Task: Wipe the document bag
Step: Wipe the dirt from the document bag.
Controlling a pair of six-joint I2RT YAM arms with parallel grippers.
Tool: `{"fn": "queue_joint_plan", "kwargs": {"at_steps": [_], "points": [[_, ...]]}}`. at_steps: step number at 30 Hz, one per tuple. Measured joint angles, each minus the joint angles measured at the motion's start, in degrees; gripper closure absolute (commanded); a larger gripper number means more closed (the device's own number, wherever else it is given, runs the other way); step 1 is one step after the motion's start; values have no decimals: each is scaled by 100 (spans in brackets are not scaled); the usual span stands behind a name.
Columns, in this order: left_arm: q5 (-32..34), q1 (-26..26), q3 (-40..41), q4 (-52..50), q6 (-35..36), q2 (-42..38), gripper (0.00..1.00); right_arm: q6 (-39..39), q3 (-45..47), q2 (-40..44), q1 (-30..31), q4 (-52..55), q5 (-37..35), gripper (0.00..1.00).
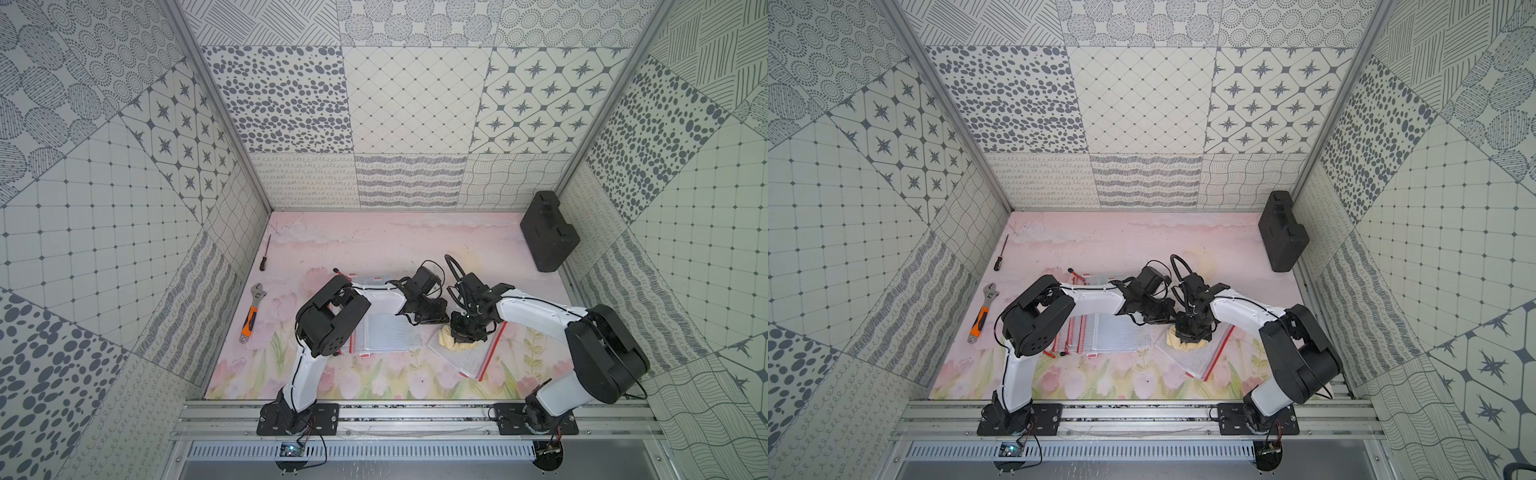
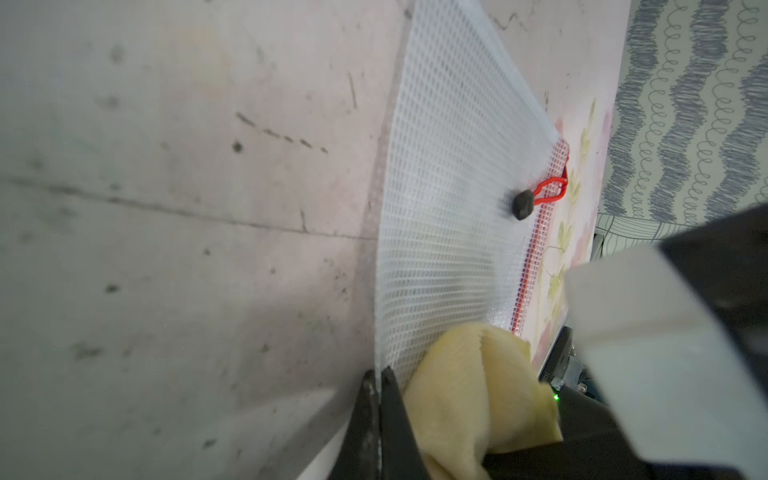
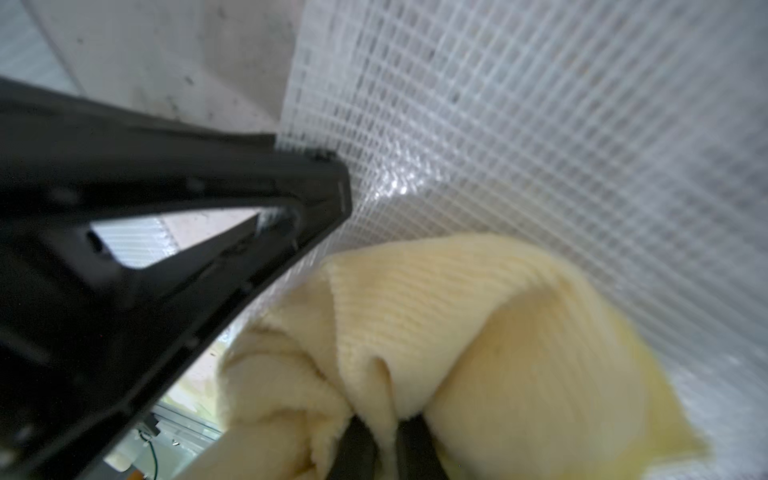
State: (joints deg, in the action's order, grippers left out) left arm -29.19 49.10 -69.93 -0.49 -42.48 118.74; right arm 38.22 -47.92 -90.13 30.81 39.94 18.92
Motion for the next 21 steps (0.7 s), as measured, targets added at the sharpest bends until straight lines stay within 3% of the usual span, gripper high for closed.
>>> {"fn": "queue_joint_plan", "kwargs": {"at_steps": [5, 11, 21], "points": [[146, 39, 269, 479, -57, -81, 100, -33, -111, -302, -546, 22, 614, 100], [367, 42, 404, 870, -61, -98, 100, -404, -933, -1040, -1414, 459, 909, 100], [413, 46, 476, 1110, -61, -83, 100, -949, -3338, -2356, -1617, 901, -525, 100]]}}
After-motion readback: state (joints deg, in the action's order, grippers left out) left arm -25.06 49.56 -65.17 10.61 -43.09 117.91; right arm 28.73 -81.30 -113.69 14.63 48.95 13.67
